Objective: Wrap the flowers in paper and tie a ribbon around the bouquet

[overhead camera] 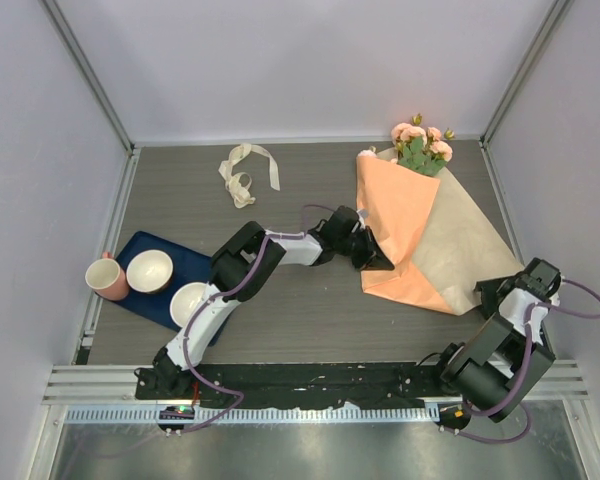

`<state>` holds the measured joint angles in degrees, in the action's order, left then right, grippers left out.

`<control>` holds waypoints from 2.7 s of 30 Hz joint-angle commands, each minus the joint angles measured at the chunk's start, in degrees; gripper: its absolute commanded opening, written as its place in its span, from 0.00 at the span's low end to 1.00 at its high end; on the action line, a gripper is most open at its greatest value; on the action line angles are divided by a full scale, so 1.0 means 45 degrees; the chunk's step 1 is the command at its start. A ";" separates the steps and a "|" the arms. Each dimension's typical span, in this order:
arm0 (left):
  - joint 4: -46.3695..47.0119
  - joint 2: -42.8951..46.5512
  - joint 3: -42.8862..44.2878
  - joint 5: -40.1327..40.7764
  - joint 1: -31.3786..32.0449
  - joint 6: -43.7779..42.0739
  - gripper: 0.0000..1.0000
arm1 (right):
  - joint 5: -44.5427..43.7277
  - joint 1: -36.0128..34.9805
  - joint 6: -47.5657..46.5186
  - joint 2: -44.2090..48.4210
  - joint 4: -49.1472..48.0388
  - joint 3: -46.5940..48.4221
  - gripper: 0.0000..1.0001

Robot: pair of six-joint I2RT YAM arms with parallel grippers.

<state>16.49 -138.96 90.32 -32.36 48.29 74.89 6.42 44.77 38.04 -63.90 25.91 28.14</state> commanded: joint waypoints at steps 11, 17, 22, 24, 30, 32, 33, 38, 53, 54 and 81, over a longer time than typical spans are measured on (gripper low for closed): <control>-0.2667 -0.0781 0.0317 0.0530 -0.0068 -0.1212 0.00 | 0.0179 -0.2479 -0.0544 0.3846 -0.1969 0.0600 0.01; -0.3410 -0.0567 0.0396 0.1000 -0.0068 -0.1914 0.00 | -0.1290 -0.5825 -0.0427 0.3108 -0.0487 0.3119 0.01; -0.4520 -0.0216 0.0942 0.1175 -0.0048 -0.3379 0.07 | -0.0780 -0.6960 -0.0329 0.2559 0.0683 0.4037 0.01; -0.4524 -0.0079 0.1177 0.1000 -0.0048 -0.3964 0.11 | -0.0937 -0.7039 -0.0640 0.2811 0.0765 0.4001 0.01; -0.4348 -0.0038 0.1412 0.0805 0.0069 -0.4066 0.15 | 0.1385 -0.7546 -0.1578 0.1838 -0.0035 0.3941 0.01; -0.4212 -0.0330 0.1335 0.0746 0.0069 -0.3734 0.13 | 0.1290 -0.8168 -0.1657 0.1544 -0.0269 0.4214 0.01; -0.4173 -0.0429 0.1276 0.0746 0.0069 -0.3636 0.11 | 0.1231 -0.8424 -0.1657 0.1447 -0.0386 0.4331 0.01; -0.3197 -0.0703 0.0749 0.0609 0.0088 -0.2953 0.10 | 0.1153 -0.9808 -0.1150 0.0142 -0.1362 0.5112 0.01; -0.0424 -0.0059 -0.1048 0.1078 0.0069 -0.2541 0.15 | 0.2714 -1.1708 -0.0563 -0.6189 -0.4937 0.7633 0.01; -0.0036 0.0000 -0.1145 0.1039 0.0088 -0.2541 0.18 | 0.2908 -1.1727 -0.0718 -0.6346 -0.4976 0.7672 0.01; -0.3135 0.4882 -0.3451 0.0163 -0.1512 -0.4728 0.42 | 0.4159 -1.1883 -0.1579 -0.8221 -0.5581 0.8160 0.01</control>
<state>6.20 -120.79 74.63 -29.63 43.13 57.32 22.52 -7.86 30.35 -99.31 4.75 63.22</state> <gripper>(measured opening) 0.417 0.028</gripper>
